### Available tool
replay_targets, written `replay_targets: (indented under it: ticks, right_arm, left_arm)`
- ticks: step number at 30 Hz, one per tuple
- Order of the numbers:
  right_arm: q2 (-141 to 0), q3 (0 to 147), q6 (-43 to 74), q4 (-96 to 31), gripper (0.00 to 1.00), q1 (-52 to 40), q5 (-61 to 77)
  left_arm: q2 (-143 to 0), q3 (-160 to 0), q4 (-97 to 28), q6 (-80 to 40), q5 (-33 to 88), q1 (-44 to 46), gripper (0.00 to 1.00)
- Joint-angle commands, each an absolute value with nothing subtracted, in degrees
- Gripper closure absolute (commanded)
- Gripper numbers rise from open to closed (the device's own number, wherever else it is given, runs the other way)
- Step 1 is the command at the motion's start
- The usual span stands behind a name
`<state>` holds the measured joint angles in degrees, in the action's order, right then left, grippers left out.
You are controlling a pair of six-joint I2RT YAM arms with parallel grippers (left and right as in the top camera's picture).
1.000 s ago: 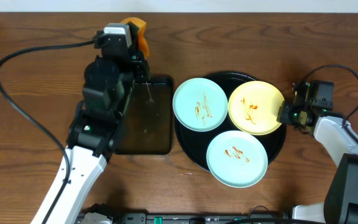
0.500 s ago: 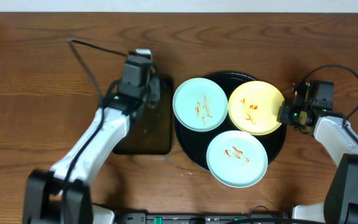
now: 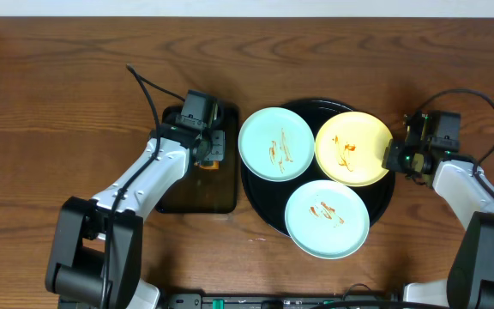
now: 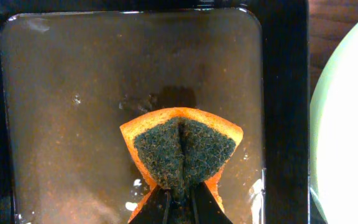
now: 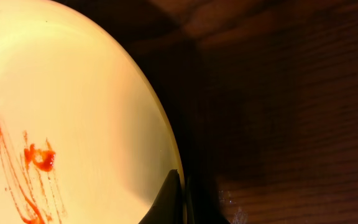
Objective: Clean dirty plates on tray and stack at the side
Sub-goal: 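Carry the sponge over to the yellow plate with the left gripper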
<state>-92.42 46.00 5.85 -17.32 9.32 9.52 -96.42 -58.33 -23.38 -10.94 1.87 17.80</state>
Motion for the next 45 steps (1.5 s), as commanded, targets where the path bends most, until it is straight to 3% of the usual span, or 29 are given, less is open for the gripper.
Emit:
replay_targets:
  ticks: [1, 10, 17, 30, 45]
  right_arm:
    - [-92.9, 46.8, 5.7, -17.6, 0.99, 9.8, 9.1]
    - [-92.9, 46.8, 5.7, -17.8, 0.99, 9.8, 9.1]
    - [-92.9, 46.8, 5.7, -20.6, 0.99, 9.2, 9.5]
    - [-92.9, 46.8, 5.7, -23.6, 0.99, 7.3, 9.5]
    - [-92.9, 46.8, 5.7, -23.7, 0.99, 7.3, 9.5]
  left_arm:
    - [-95.8, -59.3, -23.6, -11.7, 2.6, 17.8, 0.92]
    - [-95.2, -60.2, -24.5, -11.7, 6.6, 17.8, 0.92]
    - [-94.0, -70.8, -27.8, -11.7, 11.6, 20.8, 0.93]
    - [-103.7, -72.2, -2.0, -20.3, 11.6, 38.6, 0.93]
    - [-117.9, -72.2, 7.0, -26.5, 19.9, 51.7, 0.93]
